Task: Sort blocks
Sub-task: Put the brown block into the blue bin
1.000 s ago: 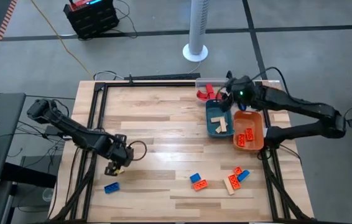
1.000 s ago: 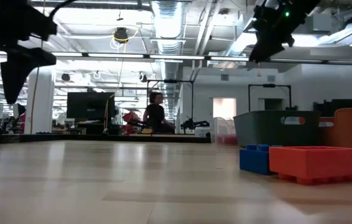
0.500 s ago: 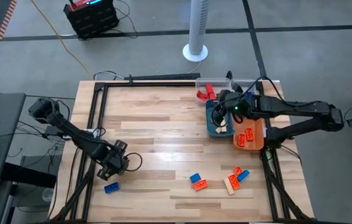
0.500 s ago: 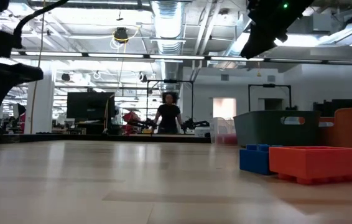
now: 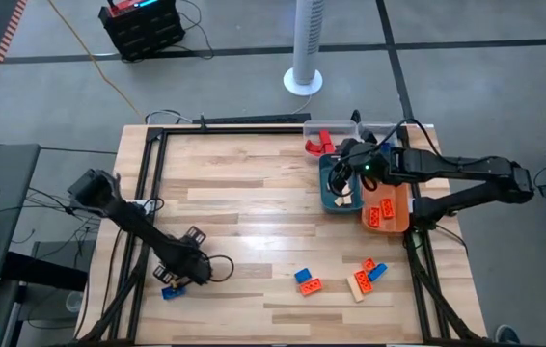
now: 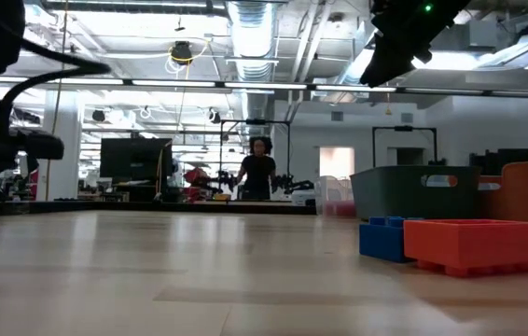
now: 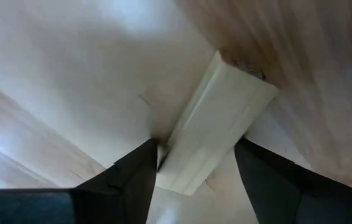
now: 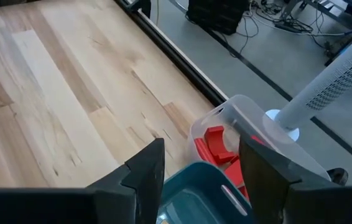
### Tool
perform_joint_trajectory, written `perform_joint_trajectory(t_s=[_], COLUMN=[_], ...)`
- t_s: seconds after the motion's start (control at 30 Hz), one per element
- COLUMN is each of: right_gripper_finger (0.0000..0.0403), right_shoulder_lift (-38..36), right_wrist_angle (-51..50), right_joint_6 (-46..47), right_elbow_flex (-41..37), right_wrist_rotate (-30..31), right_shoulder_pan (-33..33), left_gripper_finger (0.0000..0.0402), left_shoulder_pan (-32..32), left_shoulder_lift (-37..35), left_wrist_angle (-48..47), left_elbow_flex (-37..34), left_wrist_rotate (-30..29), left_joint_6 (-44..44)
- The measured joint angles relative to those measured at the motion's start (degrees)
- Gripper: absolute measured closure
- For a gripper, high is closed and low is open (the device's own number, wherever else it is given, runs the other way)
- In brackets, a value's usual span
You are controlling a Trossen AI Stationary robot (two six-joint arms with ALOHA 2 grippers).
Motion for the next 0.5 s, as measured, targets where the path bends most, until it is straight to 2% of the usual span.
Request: perform_joint_trajectory(t_s=[0.1,0.27,0.5], right_gripper_finger=[0.0200,0.0200,0.0201], right_shoulder_lift=[0.0,0.0,0.0], right_wrist_angle=[0.0,-0.2,-0.2], right_joint_6=[0.0,0.0,-0.3], right_elbow_flex=[0.0,0.0,0.0], right_wrist_rotate=[0.0,-0.3,-0.5], right_shoulder_pan=[0.0,0.0,3.7], left_gripper_finger=[0.0222,0.0306,0.0307], left_shoulder_pan=[0.0,0.0,0.5], left_shoulder_lift=[2.8,2.8,2.2], left_wrist_angle=[-1.3,-3.4,-8.2], left_elbow_flex=[1.3,3.7,7.4], left_wrist_rotate=[0.0,-0.6,-4.0], left_joint_6=[1.7,2.1,1.5])
